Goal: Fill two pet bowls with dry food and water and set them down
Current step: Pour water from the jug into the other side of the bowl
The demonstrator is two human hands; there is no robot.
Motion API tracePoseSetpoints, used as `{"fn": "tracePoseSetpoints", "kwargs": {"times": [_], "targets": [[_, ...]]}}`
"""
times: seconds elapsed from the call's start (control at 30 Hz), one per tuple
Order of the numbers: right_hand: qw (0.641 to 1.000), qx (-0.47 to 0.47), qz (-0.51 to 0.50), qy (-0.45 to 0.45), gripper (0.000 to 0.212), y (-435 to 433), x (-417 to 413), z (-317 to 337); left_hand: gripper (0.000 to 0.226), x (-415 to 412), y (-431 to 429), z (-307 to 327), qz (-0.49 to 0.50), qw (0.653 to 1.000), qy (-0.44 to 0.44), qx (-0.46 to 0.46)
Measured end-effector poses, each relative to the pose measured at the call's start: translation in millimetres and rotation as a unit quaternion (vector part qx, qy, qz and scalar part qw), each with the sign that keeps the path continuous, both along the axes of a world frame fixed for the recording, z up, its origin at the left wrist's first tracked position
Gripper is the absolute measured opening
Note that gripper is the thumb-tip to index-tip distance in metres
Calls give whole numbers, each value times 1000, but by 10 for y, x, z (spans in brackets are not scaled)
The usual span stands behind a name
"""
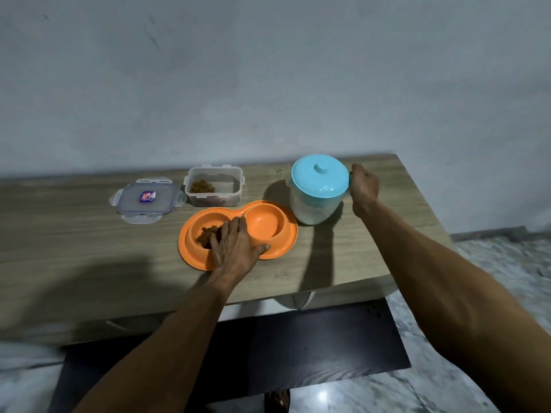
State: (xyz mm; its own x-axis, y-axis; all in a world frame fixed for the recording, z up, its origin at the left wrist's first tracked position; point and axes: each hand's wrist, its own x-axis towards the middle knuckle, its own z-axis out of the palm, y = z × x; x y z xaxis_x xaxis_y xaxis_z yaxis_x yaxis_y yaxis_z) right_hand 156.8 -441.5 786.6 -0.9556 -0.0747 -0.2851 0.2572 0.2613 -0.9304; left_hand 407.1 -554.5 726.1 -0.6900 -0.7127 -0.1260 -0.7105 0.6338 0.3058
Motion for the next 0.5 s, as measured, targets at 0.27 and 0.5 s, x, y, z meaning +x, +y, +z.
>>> {"fn": "tracePoseSetpoints", "kwargs": {"times": [0.27, 0.5], "targets": [[998, -31, -4, -51, 30, -38, -116, -179, 91, -4, -28, -25, 4, 1000, 10, 21], [999, -28, -8, -46, 24, -62, 12, -54, 87, 21, -56, 9, -5, 1000, 10, 25]]}}
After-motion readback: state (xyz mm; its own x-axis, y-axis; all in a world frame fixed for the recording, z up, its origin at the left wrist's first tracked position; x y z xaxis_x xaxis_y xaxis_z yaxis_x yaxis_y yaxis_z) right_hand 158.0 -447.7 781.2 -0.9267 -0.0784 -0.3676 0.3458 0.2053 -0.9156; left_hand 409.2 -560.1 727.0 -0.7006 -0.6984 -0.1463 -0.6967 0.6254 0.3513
